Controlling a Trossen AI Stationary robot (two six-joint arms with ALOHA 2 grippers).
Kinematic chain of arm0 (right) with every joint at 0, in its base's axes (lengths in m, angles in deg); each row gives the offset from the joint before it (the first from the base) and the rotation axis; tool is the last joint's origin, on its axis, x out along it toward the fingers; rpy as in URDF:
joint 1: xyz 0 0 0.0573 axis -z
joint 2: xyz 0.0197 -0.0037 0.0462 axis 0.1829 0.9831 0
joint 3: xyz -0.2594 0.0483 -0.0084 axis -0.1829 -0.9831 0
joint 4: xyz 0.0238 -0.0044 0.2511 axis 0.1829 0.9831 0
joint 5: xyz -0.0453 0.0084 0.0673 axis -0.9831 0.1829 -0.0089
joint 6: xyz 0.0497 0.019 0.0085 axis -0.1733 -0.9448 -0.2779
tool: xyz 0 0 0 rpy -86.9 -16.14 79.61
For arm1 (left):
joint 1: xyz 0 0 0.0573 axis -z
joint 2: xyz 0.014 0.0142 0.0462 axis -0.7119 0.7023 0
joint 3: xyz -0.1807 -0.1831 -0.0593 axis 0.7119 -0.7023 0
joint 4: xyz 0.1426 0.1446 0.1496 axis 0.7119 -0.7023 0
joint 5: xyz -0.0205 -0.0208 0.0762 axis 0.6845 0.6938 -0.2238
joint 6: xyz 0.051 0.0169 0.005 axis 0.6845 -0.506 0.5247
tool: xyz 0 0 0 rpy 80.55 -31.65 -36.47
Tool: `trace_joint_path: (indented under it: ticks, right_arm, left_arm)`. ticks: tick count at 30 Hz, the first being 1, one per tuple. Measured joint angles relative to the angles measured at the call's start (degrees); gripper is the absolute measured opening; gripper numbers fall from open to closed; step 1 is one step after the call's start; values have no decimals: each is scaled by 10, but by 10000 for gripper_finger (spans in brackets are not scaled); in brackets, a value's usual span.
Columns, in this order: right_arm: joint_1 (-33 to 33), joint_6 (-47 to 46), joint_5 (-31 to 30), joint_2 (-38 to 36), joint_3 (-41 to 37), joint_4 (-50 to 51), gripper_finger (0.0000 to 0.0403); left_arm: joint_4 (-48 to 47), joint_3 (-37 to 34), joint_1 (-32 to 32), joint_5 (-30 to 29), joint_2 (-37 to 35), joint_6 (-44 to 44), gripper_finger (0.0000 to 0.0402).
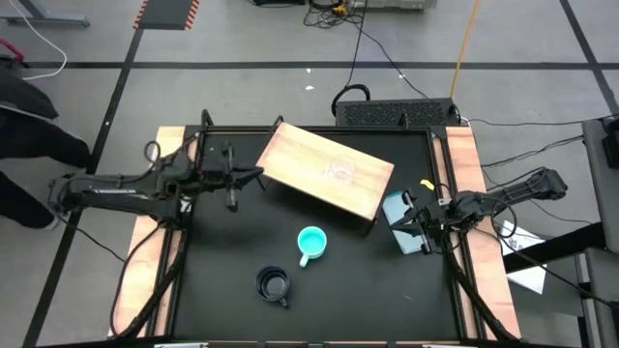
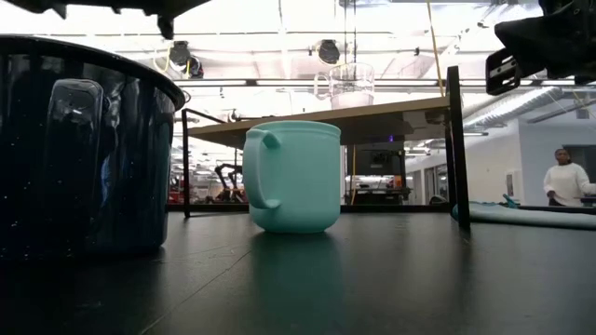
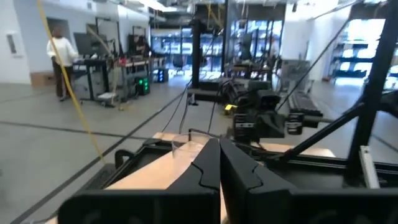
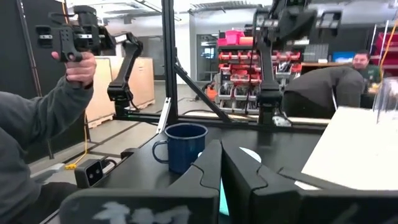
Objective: Stack small to large cups/mugs on shelf
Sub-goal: Put the transparent mug on the shelf
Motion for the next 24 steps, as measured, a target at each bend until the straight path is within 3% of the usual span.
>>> trace_joint_path:
  ticks: [3, 7, 16, 24]
  right_arm:
    - [0, -1, 0, 0, 0, 0, 0]
    - [0, 0, 0, 0, 0, 0, 0]
    - [0, 0, 0, 0, 0, 17, 0]
    - [0, 0, 0, 0, 0, 12, 0]
  left_arm:
    - [-19, 36, -17, 11, 44, -3, 1]
    - [-24, 74, -40, 73, 93, -9, 1]
    - [-80, 172, -85, 154, 190, -19, 0]
    - [-169, 263, -90, 172, 266, 19, 0]
